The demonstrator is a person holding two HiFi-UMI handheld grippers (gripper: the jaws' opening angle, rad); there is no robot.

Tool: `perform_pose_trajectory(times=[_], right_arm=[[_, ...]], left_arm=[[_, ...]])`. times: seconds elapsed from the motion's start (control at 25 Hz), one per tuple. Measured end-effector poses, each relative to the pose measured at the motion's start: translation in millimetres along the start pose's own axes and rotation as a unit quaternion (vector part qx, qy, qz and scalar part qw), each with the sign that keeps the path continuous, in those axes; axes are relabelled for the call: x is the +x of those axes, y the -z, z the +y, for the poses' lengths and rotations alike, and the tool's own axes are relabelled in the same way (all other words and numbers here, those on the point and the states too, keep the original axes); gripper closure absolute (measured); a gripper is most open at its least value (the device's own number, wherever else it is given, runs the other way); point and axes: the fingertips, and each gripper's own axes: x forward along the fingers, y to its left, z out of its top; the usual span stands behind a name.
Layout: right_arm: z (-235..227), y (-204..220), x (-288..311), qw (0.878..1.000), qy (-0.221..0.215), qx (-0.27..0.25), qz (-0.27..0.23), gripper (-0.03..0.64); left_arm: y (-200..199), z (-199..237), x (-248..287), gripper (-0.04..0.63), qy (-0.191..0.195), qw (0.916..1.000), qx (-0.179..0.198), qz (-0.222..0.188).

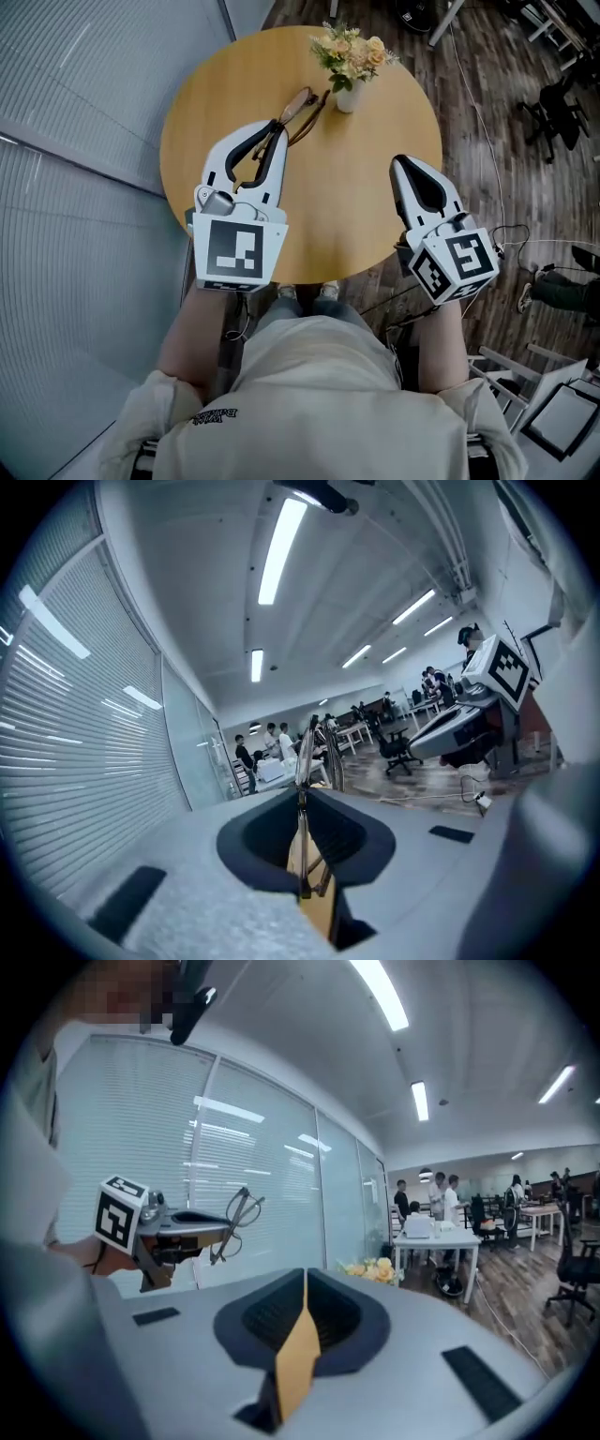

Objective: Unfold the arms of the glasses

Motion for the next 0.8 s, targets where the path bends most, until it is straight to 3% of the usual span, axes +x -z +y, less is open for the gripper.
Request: perform_pose_trajectory(times=[0.16, 0.32, 0.6, 0.8], right_arm=[[21.6, -63.5, -26.8, 0.998, -0.016, -0.021, -0.062, 0.584], [45.1, -111.4, -51.8, 0.992, -0.026, -0.062, -0.107, 0.585], [65.6, -156.3, -78.0, 0.981, -0.021, -0.107, -0.159, 0.584], [67.0, -165.0, -89.5, 0.979, -0.019, -0.109, -0.170, 0.584]], left_arm=[[-37.2, 7.2, -28.2, 0.552, -0.015, 0.9978, -0.048, -0.044], [-74.6, 9.9, -63.5, 0.552, 0.002, 0.9884, -0.121, -0.092], [-114.4, 22.1, -103.8, 0.552, 0.007, 0.9817, -0.121, -0.147], [-109.3, 22.1, -111.1, 0.551, 0.017, 0.9781, -0.152, -0.141]])
